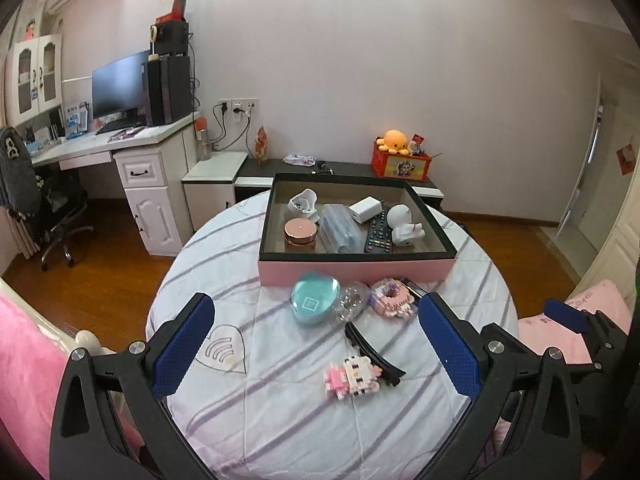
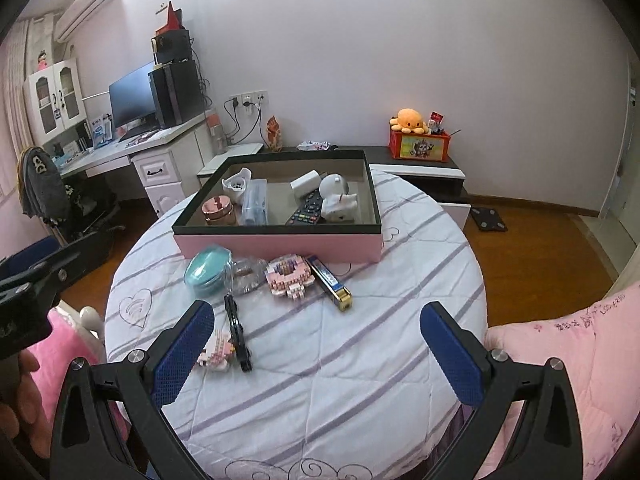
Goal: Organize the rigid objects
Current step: 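Withdraw both tools from the box back over the table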
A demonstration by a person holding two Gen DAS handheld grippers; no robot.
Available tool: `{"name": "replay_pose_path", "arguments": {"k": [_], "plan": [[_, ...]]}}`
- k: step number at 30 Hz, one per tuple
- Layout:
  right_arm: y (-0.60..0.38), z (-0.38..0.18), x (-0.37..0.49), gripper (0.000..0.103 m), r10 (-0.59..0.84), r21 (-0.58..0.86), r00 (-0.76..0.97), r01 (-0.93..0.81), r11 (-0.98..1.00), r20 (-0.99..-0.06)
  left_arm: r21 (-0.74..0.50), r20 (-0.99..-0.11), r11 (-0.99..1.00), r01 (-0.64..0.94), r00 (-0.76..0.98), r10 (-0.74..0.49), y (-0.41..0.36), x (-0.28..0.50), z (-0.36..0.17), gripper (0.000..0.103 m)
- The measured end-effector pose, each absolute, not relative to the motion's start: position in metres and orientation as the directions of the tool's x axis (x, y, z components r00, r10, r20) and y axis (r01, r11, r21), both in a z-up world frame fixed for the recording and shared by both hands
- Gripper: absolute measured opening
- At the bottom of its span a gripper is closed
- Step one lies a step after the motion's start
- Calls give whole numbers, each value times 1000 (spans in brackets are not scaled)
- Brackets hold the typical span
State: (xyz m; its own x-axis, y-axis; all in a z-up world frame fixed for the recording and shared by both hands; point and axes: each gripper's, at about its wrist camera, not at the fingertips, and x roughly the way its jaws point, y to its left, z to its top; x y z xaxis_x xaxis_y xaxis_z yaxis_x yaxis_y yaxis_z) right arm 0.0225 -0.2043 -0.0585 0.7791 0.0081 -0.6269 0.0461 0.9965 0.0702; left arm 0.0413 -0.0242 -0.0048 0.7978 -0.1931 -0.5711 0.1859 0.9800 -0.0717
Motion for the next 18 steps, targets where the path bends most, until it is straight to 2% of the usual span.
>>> {"name": "replay_pose_path", "arguments": {"k": [11, 18], "plan": [[-205, -56, 17, 103, 10, 74, 786, 45, 996, -618, -71, -566, 981, 179, 803, -187, -21, 36, -5, 103], [-214, -65, 24, 103, 6, 75, 765, 55, 996, -644, -56, -595, 983, 174, 785, -172, -14, 49, -25, 103]]}}
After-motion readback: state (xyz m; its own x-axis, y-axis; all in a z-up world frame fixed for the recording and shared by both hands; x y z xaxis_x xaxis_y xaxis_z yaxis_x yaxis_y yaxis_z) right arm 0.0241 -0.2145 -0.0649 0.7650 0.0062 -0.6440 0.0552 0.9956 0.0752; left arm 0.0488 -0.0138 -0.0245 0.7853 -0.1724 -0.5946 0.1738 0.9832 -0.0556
